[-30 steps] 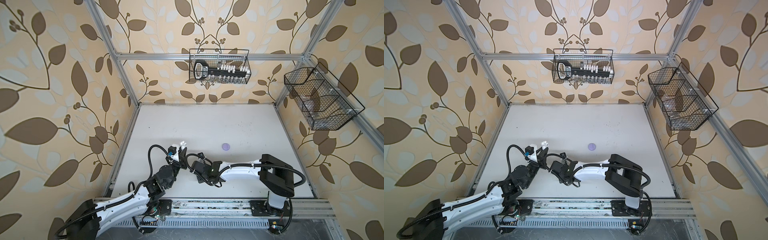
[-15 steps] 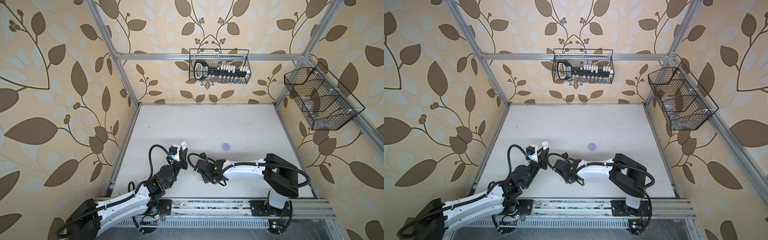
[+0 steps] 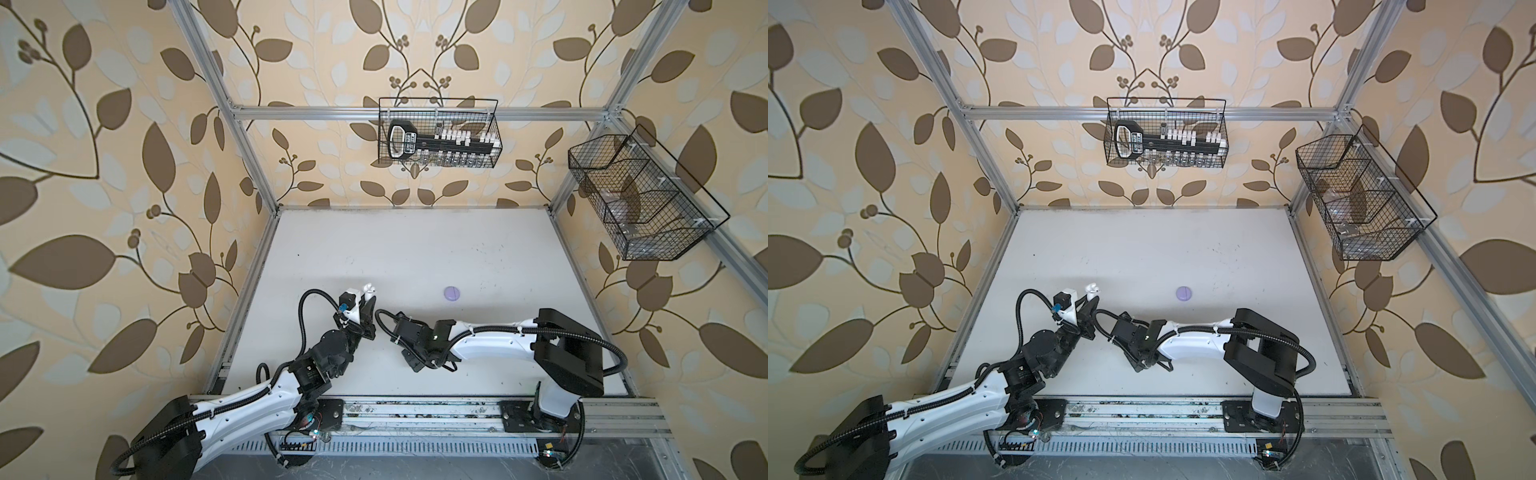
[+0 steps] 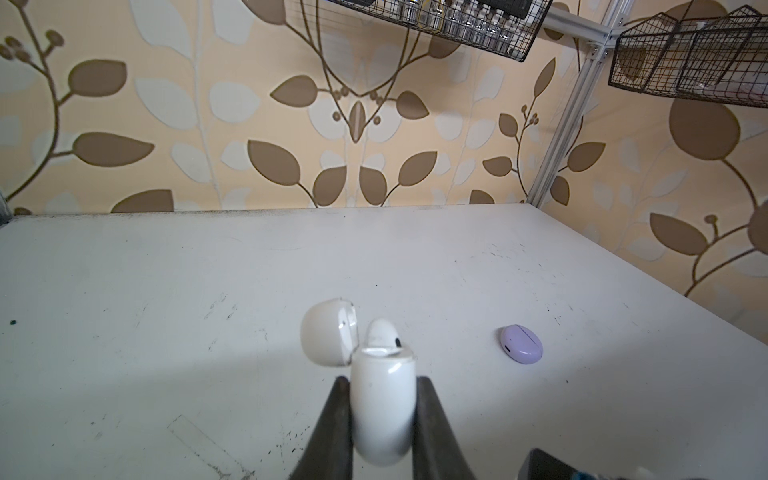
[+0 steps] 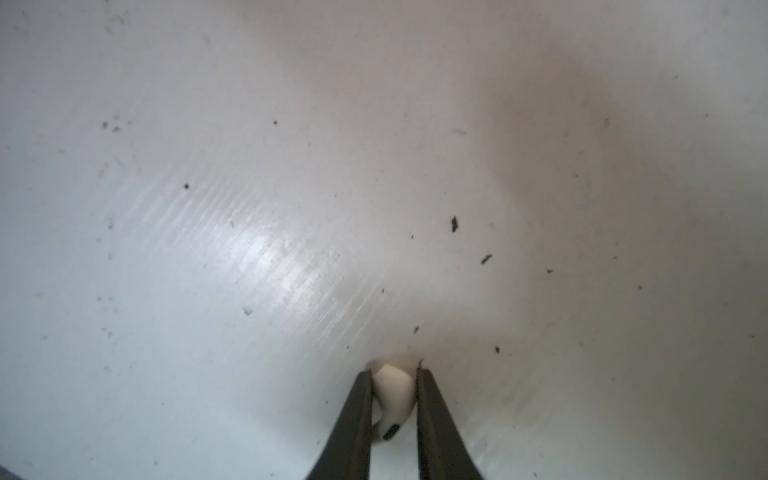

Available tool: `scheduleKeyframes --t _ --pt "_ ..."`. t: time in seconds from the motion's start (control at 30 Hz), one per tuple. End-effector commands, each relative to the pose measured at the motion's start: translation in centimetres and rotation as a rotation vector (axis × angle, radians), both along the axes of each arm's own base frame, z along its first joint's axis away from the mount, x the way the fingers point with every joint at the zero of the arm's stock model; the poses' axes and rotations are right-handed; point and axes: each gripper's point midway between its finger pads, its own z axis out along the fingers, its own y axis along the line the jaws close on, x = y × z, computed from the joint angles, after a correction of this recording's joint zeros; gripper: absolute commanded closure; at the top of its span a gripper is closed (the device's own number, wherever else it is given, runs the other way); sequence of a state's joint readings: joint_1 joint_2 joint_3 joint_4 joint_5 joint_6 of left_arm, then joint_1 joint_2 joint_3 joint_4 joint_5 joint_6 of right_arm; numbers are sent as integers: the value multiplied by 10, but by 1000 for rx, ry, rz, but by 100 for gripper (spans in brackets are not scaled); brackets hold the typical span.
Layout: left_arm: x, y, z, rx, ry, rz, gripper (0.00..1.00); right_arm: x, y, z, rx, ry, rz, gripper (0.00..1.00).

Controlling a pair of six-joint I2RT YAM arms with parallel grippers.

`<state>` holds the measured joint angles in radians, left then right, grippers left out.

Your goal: Insert the wireless bluetooth earbuds into the charging case

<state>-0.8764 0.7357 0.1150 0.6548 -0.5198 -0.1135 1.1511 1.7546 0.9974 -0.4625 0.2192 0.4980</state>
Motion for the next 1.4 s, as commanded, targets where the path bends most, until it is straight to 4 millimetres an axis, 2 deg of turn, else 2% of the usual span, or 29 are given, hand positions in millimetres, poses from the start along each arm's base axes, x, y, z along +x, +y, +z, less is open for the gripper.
scheduleKeyframes --t 0.0,0.1,0.27,0.37,0.53,0.7,0.87,0.97,1.1,1.37 --pt "0 -5 22 -68 -43 -17 99 -8 -9 0 -27 26 63 79" --pt "0 -6 21 -64 -40 -20 99 -6 -8 5 -16 12 67 74" --pt "1 -6 21 -64 -40 -21 99 0 -2 18 32 -19 17 57" --pt "1 -6 21 -62 -39 -21 99 1 5 25 77 -24 -17 52" --pt "1 -6 21 -64 -39 -18 99 7 4 37 100 -47 -114 52" --pt "1 -3 20 -64 -37 -5 99 9 -2 39 104 -53 -217 57" --pt "1 -4 20 -64 -36 -9 99 7 -2 33 102 -32 -277 63" --pt "1 -3 21 -63 -37 -3 99 6 -3 30 90 -26 -328 63" --pt "1 -2 21 -63 -37 -1 99 1 6 28 123 -4 -353 62" --pt "0 -2 22 -70 -38 -4 99 -1 8 11 114 10 -392 63"
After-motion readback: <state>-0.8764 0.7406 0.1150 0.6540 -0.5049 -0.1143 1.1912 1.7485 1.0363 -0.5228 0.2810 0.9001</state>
